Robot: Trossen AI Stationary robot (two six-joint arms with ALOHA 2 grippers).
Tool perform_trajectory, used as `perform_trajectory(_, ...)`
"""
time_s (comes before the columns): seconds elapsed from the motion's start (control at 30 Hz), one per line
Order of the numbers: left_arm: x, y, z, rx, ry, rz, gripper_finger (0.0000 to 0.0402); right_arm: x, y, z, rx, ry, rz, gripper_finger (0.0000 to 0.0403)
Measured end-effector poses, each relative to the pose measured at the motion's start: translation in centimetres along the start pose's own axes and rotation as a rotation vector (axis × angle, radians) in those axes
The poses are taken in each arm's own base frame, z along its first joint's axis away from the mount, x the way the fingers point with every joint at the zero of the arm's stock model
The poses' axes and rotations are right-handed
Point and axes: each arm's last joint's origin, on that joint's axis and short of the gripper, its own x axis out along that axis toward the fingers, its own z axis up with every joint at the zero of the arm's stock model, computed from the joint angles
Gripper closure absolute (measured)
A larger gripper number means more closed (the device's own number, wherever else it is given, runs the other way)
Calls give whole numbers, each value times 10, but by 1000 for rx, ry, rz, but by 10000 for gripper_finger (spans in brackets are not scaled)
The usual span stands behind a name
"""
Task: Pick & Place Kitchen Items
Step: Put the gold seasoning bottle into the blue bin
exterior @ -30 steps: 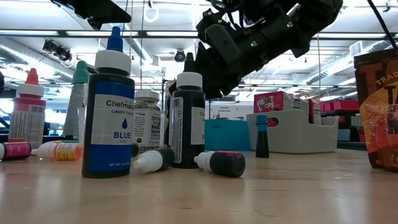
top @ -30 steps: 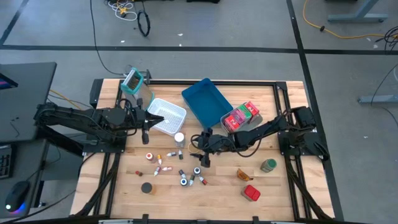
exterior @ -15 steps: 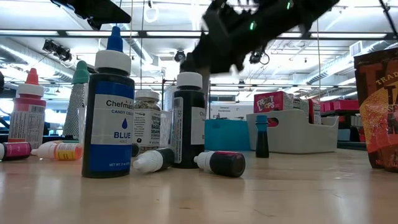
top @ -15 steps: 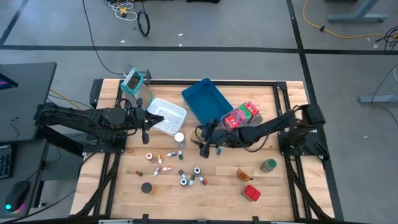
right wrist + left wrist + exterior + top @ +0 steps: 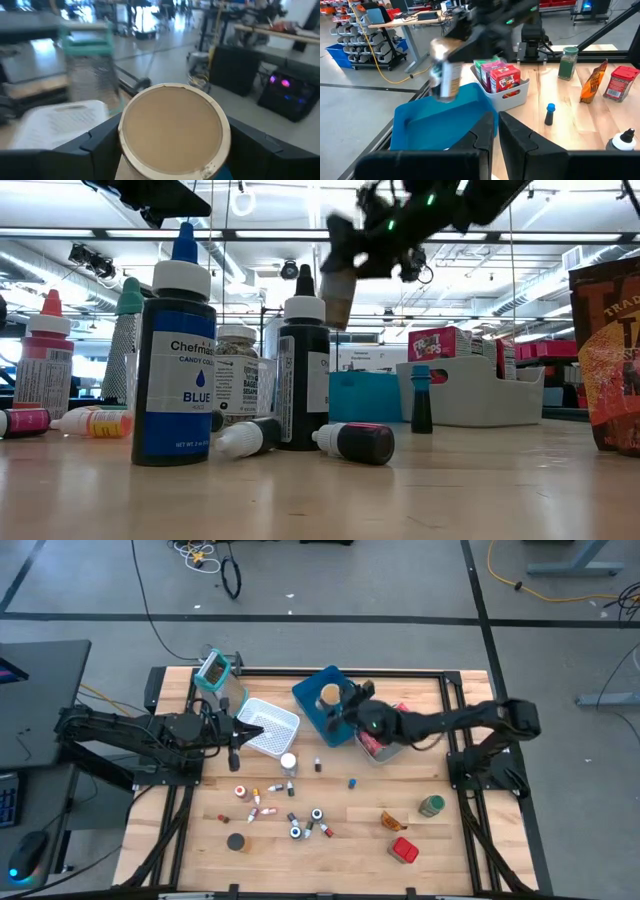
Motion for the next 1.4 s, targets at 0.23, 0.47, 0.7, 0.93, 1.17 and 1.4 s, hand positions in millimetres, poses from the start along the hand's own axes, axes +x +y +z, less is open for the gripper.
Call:
perform_trajectory(0.23, 0, 0, 0, 0, 0, 0, 368, 47, -33, -21, 61, 50, -45, 115)
perform_trajectory(0.47, 0, 0, 0, 0, 0, 0, 368, 86, -51, -44, 48, 130, -80, 115)
perform_trajectory(0.7, 0, 0, 0, 0, 0, 0, 368, 116, -78, -63, 90, 188, -76, 115)
perform_trajectory(0.93, 0, 0, 0, 0, 0, 0, 368, 128, -95, -83, 70, 262, -71, 109)
perform_trajectory(1.17, 0, 0, 0, 0, 0, 0, 368, 130, -97, -85, 60, 262, -47, 72)
perform_trajectory(1.4, 0, 0, 0, 79, 0, 0, 368, 129, -96, -73, 20, 181, -42, 54)
